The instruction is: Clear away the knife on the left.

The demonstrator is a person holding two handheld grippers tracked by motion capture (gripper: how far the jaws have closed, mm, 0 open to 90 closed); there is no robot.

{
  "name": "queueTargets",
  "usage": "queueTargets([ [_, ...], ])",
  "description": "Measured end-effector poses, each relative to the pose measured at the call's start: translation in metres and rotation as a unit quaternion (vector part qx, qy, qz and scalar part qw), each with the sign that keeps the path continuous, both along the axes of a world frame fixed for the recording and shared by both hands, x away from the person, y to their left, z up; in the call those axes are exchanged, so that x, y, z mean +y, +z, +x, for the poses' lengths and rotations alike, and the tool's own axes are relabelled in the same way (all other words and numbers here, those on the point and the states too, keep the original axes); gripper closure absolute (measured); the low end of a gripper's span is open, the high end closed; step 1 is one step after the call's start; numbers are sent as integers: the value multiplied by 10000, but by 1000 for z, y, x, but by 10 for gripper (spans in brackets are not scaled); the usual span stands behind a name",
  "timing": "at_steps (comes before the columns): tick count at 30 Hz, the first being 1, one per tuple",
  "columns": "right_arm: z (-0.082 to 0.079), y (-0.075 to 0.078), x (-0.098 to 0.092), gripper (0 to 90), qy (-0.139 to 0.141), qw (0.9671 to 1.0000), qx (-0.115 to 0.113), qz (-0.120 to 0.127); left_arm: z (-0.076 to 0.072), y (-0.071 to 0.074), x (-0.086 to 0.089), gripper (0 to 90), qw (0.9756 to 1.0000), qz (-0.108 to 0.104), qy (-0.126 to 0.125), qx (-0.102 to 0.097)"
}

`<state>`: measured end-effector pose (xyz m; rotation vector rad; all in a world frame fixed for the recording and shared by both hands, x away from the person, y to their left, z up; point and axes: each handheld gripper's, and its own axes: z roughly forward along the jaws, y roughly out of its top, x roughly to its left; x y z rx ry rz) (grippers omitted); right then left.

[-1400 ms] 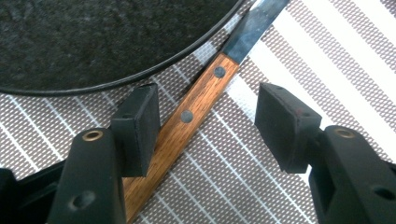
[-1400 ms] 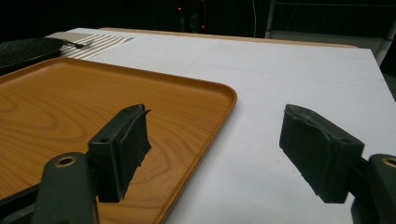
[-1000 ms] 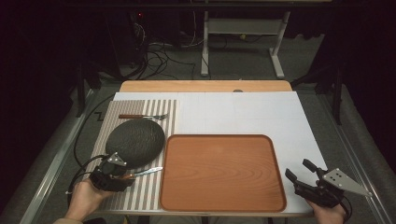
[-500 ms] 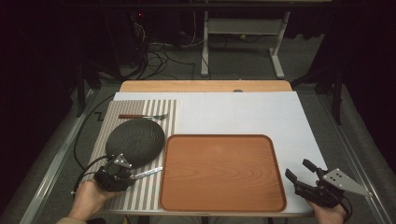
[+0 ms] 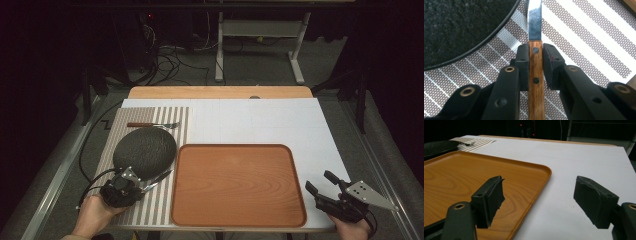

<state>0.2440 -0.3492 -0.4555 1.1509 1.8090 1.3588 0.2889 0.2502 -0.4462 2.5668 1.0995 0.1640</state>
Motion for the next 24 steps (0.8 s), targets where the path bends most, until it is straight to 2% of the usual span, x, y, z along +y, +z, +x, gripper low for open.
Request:
queueTargets([
  [8, 0, 0, 0, 242, 8, 10000, -5, 4, -3, 0, 1, 727, 10000, -45, -20, 57],
  [17, 0, 0, 0, 243, 8, 10000, -2, -2, -7, 1, -2, 728, 9998, 90, -146, -26],
  [20, 0, 0, 0, 242, 16, 10000, -7, -1, -9, 1, -2, 728, 10000, 61, -39, -41],
  [24, 0, 0, 0, 242, 21, 10000, -2, 48, -10, 1, 0, 728, 10000, -82, 33, -34],
])
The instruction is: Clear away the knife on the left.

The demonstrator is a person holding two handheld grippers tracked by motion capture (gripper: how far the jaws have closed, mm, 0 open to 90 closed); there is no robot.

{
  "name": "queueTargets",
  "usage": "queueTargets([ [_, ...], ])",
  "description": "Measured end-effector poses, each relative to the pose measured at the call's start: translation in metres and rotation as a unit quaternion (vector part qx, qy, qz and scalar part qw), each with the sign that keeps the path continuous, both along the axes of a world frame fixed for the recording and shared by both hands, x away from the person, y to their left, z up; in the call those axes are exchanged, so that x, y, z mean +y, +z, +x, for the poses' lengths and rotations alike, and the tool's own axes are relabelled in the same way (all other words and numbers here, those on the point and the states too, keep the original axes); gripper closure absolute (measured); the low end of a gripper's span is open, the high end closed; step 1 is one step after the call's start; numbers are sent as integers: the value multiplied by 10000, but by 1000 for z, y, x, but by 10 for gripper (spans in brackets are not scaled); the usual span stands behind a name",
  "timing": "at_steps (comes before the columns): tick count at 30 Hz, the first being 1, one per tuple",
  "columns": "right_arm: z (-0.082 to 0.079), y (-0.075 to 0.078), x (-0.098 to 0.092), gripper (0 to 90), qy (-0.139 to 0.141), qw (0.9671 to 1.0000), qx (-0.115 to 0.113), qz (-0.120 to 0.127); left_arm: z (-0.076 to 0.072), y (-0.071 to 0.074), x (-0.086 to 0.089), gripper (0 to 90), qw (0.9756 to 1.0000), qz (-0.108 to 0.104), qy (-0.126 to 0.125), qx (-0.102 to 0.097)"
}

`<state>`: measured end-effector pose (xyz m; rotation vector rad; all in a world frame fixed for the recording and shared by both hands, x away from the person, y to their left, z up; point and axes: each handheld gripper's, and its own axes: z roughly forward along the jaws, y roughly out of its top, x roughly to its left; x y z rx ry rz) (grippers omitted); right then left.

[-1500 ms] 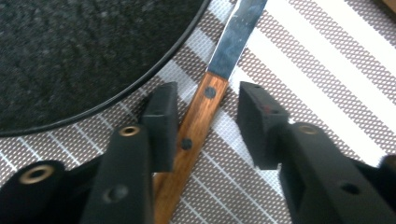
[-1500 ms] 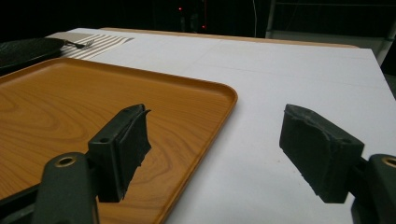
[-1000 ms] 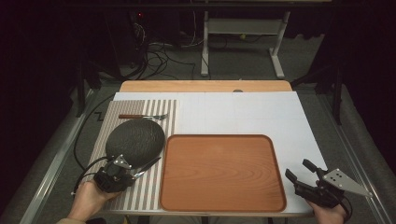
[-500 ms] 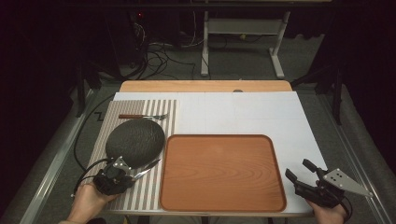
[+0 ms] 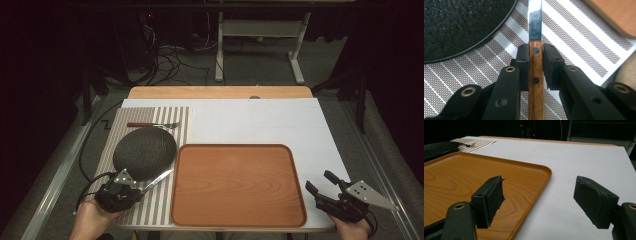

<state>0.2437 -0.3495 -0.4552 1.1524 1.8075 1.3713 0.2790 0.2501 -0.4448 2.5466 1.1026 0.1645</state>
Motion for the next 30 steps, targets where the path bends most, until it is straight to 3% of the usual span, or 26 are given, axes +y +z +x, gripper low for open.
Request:
queueTargets([
  [10, 0, 0, 0, 242, -2, 10000, -4, -3, -9, 9, 1, 728, 9998, -73, 5, -192],
  [18, 0, 0, 0, 243, -8, 10000, 7, -7, -19, 16, 1, 728, 9990, -327, -8, -302],
  [26, 0, 0, 0, 242, -6, 10000, 3, -1, -20, 24, -9, 728, 9981, -394, -58, -475],
  [30, 0, 0, 0, 242, 11, 10000, -4, 6, -18, 27, -16, 728, 9979, -464, -109, -445],
])
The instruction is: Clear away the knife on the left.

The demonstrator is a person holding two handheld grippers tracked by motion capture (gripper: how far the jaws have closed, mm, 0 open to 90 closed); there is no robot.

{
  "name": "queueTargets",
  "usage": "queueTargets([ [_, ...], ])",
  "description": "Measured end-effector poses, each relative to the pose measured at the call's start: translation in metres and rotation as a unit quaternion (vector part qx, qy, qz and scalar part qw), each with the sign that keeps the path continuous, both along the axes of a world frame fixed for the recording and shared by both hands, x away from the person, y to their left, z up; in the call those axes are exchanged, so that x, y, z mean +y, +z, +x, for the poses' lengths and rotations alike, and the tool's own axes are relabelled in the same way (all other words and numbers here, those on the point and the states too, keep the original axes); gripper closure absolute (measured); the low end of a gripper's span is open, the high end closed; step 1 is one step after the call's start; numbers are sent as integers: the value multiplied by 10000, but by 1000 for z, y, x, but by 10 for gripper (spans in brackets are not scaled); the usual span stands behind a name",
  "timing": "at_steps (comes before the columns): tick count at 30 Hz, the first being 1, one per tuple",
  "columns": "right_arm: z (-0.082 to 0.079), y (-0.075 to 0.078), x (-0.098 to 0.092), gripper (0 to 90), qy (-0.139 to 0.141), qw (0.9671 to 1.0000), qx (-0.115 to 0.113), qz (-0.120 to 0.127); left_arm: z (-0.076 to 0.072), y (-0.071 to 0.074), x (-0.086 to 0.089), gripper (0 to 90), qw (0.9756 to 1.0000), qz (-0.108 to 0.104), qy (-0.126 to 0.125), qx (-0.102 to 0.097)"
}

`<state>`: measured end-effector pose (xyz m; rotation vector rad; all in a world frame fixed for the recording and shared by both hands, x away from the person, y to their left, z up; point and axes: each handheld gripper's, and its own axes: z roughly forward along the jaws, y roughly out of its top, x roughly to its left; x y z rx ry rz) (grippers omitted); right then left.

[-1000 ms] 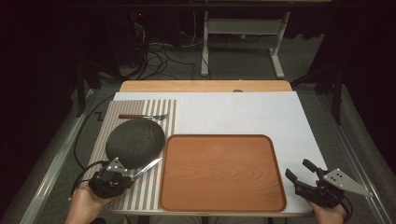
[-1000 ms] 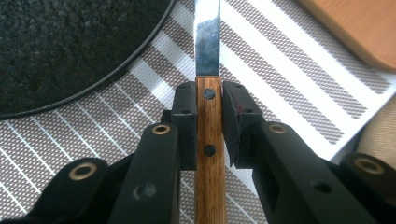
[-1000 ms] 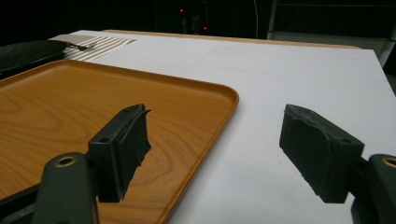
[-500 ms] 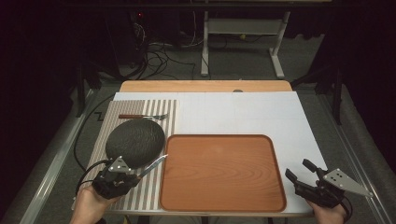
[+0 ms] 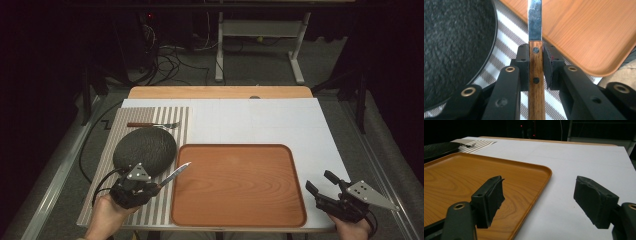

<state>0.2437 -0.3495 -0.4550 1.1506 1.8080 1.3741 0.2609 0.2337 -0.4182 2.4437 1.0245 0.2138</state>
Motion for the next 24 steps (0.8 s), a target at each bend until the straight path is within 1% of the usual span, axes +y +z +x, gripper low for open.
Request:
queueTargets([
  [2, 0, 0, 0, 242, -12, 10000, -8, 12, 1, 1, -4, 728, 10000, 5, -40, -5],
  [8, 0, 0, -1, 243, -13, 10000, -8, 20, 4, 4, -14, 728, 9999, -103, -85, -49],
  [16, 0, 0, 0, 243, -17, 10000, -3, 25, 9, 8, -26, 727, 9995, -181, -221, -108],
  [21, 0, 0, -1, 244, -23, 10000, -3, 33, 12, 10, -36, 727, 9992, -220, -288, -139],
  [24, 0, 0, -1, 244, -18, 10000, -13, 35, 14, 10, -42, 727, 9990, -204, -366, -134],
])
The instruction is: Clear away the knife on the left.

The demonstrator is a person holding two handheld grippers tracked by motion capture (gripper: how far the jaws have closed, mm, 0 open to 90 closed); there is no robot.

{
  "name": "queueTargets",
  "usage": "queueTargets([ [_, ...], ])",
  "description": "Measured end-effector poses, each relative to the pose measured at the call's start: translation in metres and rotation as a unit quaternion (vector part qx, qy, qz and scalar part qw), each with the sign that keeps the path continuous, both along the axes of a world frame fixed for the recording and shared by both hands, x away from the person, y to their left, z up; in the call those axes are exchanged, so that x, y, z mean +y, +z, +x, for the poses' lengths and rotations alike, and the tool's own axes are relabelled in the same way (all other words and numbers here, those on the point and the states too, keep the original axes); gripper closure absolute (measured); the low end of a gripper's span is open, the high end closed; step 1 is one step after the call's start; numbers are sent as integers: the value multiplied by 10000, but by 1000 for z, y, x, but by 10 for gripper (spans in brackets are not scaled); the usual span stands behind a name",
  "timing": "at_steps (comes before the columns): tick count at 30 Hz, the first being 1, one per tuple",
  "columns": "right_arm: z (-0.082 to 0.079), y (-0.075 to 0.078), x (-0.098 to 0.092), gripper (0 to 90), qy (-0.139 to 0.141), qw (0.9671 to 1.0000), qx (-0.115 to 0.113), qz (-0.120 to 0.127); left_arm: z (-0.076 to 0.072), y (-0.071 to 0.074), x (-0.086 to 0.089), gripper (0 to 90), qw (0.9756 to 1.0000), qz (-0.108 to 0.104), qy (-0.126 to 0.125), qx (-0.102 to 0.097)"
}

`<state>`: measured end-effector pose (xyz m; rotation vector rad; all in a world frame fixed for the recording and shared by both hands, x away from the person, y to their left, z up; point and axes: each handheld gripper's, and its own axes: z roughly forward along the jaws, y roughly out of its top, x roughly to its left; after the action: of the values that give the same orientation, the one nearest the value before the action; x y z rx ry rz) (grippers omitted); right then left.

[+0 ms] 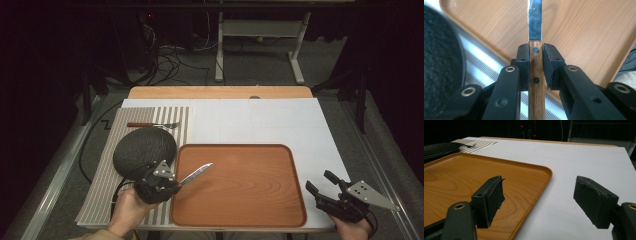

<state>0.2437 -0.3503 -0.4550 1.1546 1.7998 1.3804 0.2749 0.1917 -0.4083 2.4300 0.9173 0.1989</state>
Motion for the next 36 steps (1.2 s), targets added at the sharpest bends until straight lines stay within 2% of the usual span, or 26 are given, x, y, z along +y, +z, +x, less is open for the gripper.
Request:
queueTargets([
  [23, 0, 0, 0, 245, 40, 10000, -16, -22, 14, -7, -57, 726, 9987, 153, -475, 117],
  [36, 0, 0, 1, 246, 66, 10000, -23, -34, 24, -18, -90, 725, 9973, 245, -662, 211],
])
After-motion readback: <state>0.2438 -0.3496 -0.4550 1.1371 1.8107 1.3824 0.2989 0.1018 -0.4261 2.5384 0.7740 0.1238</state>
